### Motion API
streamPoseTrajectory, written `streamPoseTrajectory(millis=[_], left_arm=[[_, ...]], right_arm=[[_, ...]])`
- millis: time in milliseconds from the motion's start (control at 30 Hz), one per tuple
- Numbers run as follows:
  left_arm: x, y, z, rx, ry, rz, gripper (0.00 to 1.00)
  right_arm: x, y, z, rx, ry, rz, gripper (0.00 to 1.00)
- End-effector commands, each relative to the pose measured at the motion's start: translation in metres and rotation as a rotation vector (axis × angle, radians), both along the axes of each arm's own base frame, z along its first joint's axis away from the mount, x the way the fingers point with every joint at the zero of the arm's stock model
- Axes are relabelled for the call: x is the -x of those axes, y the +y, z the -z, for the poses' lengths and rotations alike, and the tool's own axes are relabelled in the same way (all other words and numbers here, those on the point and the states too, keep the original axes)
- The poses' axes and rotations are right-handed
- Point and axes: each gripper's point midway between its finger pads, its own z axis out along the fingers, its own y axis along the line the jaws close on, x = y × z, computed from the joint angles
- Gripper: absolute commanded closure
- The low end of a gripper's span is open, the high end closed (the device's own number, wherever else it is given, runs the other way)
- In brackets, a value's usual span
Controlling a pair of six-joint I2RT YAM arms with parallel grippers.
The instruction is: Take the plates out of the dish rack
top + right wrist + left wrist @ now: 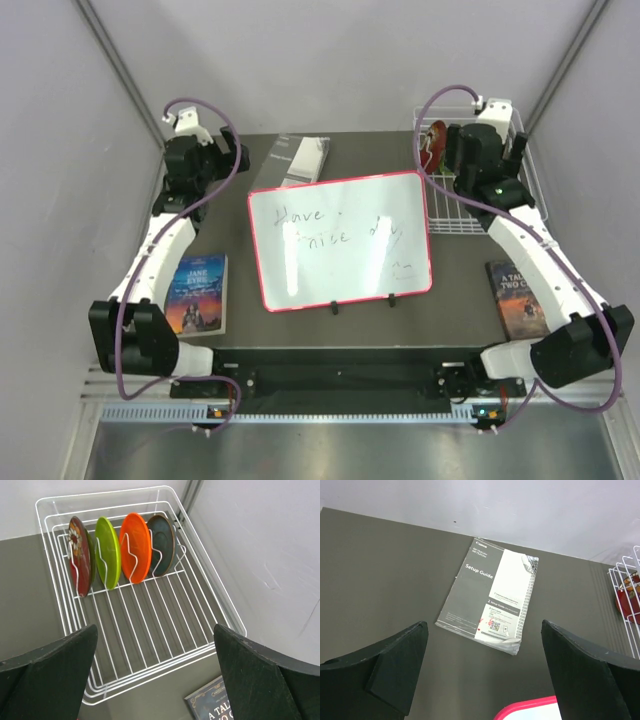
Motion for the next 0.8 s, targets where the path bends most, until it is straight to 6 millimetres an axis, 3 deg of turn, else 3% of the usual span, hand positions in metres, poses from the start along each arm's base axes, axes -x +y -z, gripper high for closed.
streamPoseTrajectory(millis=[0, 200, 333, 433, 533, 600, 767], left_arm=[[-0.007, 0.002, -0.022, -0.019, -0.044, -0.006, 0.01], [-0.016, -0.002, -0.019, -0.032, -0.035, 0.023, 0.01], [-0.023, -0.004, -0.017, -0.059, -0.014, 0.045, 0.01], [-0.022, -0.003, -0.02, -0.057, -0.03, 0.036, 0.01], [-0.017, -0.01, -0.009, -0.039, -0.03, 0.076, 0.01], [-0.019, -0.011, -0.015, -0.029, -0.058, 0.072, 0.01], [-0.02, -0.013, -0.012, -0.026, -0.05, 0.083, 0.01]], right_arm=[[-0.005, -0.008, -0.037, -0.013, -0.095, 0.034, 0.0], [-0.014, -0.012, -0.044, 0.056, -0.098, 0.023, 0.0], [-0.032, -0.01, -0.046, 0.082, -0.134, 0.013, 0.0], [-0.055, -0.007, -0.045, 0.098, -0.148, -0.006, 0.0], [-0.083, -0.003, -0.04, 0.105, -0.095, -0.021, 0.0], [-0.103, 0.001, -0.035, 0.096, -0.067, -0.045, 0.0], [-0.145, 0.002, -0.025, -0.024, -0.053, -0.143, 0.0]])
